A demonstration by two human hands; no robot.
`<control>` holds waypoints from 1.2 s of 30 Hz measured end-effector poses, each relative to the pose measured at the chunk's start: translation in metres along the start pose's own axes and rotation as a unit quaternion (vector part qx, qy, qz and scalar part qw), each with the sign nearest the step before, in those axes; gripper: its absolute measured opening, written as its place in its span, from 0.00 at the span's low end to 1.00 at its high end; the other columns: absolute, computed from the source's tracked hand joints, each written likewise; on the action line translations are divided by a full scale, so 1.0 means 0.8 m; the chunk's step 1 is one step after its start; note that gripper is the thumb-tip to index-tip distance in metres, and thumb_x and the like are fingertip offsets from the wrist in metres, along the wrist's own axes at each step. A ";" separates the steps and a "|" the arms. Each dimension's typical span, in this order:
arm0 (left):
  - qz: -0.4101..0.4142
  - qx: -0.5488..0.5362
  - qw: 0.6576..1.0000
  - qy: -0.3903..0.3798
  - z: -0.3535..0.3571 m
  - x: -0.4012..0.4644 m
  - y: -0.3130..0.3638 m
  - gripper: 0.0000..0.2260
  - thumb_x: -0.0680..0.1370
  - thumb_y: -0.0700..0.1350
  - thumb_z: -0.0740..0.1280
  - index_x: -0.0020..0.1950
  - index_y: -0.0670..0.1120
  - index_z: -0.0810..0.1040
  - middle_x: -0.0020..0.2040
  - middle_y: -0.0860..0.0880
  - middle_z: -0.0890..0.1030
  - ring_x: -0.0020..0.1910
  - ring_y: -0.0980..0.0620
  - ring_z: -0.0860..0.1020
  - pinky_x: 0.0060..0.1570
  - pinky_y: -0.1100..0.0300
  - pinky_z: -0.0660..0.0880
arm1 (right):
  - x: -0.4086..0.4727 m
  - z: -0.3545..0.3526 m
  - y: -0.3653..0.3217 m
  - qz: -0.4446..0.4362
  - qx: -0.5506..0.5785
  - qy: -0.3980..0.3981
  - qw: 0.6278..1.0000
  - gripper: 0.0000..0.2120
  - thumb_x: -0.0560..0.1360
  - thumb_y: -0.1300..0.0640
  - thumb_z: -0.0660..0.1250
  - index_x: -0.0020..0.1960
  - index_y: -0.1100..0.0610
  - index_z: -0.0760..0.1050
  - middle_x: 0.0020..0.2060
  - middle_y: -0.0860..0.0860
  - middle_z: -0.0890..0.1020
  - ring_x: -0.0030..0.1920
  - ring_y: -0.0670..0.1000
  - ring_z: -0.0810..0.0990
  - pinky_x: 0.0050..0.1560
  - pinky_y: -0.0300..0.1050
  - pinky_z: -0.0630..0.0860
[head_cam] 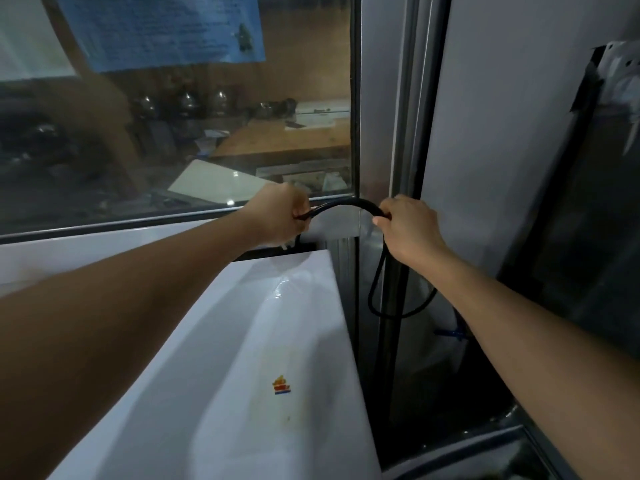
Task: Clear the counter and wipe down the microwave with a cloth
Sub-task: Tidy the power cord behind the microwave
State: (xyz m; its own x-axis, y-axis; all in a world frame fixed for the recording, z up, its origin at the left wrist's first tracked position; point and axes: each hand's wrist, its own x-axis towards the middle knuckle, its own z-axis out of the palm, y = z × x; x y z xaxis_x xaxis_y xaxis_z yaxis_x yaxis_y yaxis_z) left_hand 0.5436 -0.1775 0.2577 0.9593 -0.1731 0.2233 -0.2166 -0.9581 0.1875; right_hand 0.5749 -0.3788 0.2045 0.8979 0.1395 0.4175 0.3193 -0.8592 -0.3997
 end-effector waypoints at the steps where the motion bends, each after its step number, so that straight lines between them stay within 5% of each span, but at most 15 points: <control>1: -0.004 0.011 1.000 -0.009 0.001 -0.005 -0.003 0.07 0.75 0.42 0.68 0.51 0.42 0.80 0.46 0.43 0.81 0.44 0.47 0.75 0.45 0.59 0.72 | -0.002 0.000 -0.001 0.001 0.003 0.000 1.000 0.11 0.79 0.58 0.60 0.38 0.56 0.68 0.39 0.52 0.73 0.40 0.51 0.72 0.38 0.44 0.63; 5: -0.012 0.015 1.000 -0.025 -0.004 -0.018 -0.014 0.10 0.76 0.42 0.67 0.56 0.46 0.81 0.49 0.44 0.81 0.49 0.44 0.77 0.49 0.56 0.74 | -0.011 0.013 0.000 0.036 0.083 -0.016 0.996 0.10 0.79 0.60 0.61 0.40 0.60 0.70 0.42 0.59 0.79 0.43 0.58 0.80 0.46 0.53 0.77; 12: 0.014 0.040 0.999 0.000 0.000 -0.020 -0.007 0.13 0.75 0.39 0.67 0.59 0.47 0.80 0.49 0.43 0.79 0.49 0.45 0.75 0.48 0.59 0.70 | -0.017 0.056 0.009 0.072 0.159 -0.031 0.984 0.09 0.78 0.61 0.61 0.45 0.67 0.74 0.41 0.60 0.80 0.41 0.58 0.81 0.44 0.52 0.80; 16: 0.012 0.035 0.999 0.014 0.005 -0.020 -0.004 0.12 0.74 0.39 0.69 0.57 0.45 0.81 0.51 0.43 0.79 0.48 0.44 0.77 0.50 0.54 0.75 | -0.021 0.076 0.015 0.139 0.293 -0.056 0.944 0.08 0.77 0.65 0.63 0.39 0.62 0.75 0.42 0.60 0.81 0.39 0.56 0.83 0.29 0.34 0.78; 19: 0.004 0.027 0.999 0.021 0.010 -0.019 -0.002 0.11 0.73 0.39 0.70 0.56 0.44 0.81 0.52 0.43 0.80 0.48 0.44 0.78 0.50 0.52 0.76 | -0.025 0.088 0.018 0.156 0.347 -0.065 0.923 0.08 0.76 0.65 0.65 0.38 0.60 0.75 0.40 0.58 0.80 0.37 0.53 0.83 0.29 0.33 0.78; 22: -0.001 0.034 0.999 0.017 0.017 -0.017 -0.003 0.10 0.73 0.39 0.71 0.54 0.43 0.81 0.51 0.43 0.81 0.47 0.44 0.78 0.50 0.50 0.77 | -0.030 0.107 0.023 0.166 0.346 -0.072 0.921 0.12 0.76 0.64 0.66 0.34 0.59 0.72 0.33 0.55 0.77 0.34 0.51 0.82 0.29 0.33 0.78; 25: -0.003 0.050 0.999 0.002 0.025 -0.016 -0.004 0.09 0.73 0.40 0.71 0.53 0.44 0.81 0.50 0.43 0.81 0.47 0.44 0.78 0.50 0.48 0.77 | -0.035 0.129 0.027 0.179 0.355 -0.100 0.912 0.13 0.76 0.64 0.65 0.34 0.58 0.70 0.30 0.51 0.74 0.33 0.50 0.80 0.41 0.44 0.82; 29: -0.005 0.063 0.998 0.013 0.029 -0.012 -0.007 0.10 0.73 0.40 0.71 0.54 0.44 0.81 0.51 0.43 0.80 0.49 0.42 0.78 0.51 0.49 0.77 | -0.042 0.138 0.033 0.139 0.316 -0.124 0.930 0.07 0.76 0.69 0.60 0.46 0.67 0.77 0.42 0.58 0.80 0.46 0.58 0.81 0.54 0.57 0.79; 32: -0.010 0.066 0.998 0.017 0.029 -0.010 -0.010 0.11 0.73 0.40 0.71 0.54 0.44 0.81 0.51 0.42 0.81 0.50 0.41 0.78 0.52 0.49 0.76 | -0.045 0.139 0.041 0.142 0.287 -0.123 0.939 0.10 0.76 0.69 0.57 0.43 0.70 0.76 0.45 0.64 0.80 0.48 0.62 0.80 0.52 0.59 0.78; 36: -0.008 0.070 0.997 0.025 0.028 -0.011 -0.013 0.10 0.72 0.40 0.71 0.54 0.44 0.81 0.51 0.42 0.81 0.49 0.40 0.78 0.52 0.49 0.76 | -0.048 0.145 0.044 0.168 0.212 -0.132 0.954 0.18 0.78 0.62 0.61 0.30 0.63 0.69 0.40 0.60 0.79 0.43 0.58 0.79 0.44 0.48 0.77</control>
State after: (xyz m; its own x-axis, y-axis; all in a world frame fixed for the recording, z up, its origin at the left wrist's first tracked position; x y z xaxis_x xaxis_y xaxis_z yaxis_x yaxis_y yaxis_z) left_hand 0.5411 -0.1712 0.2325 0.9515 -0.1499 0.2687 -0.1711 -0.9836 0.0572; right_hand 0.5868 -0.3574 0.0800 0.9982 0.0592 0.0104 0.0444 -0.6093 -0.7917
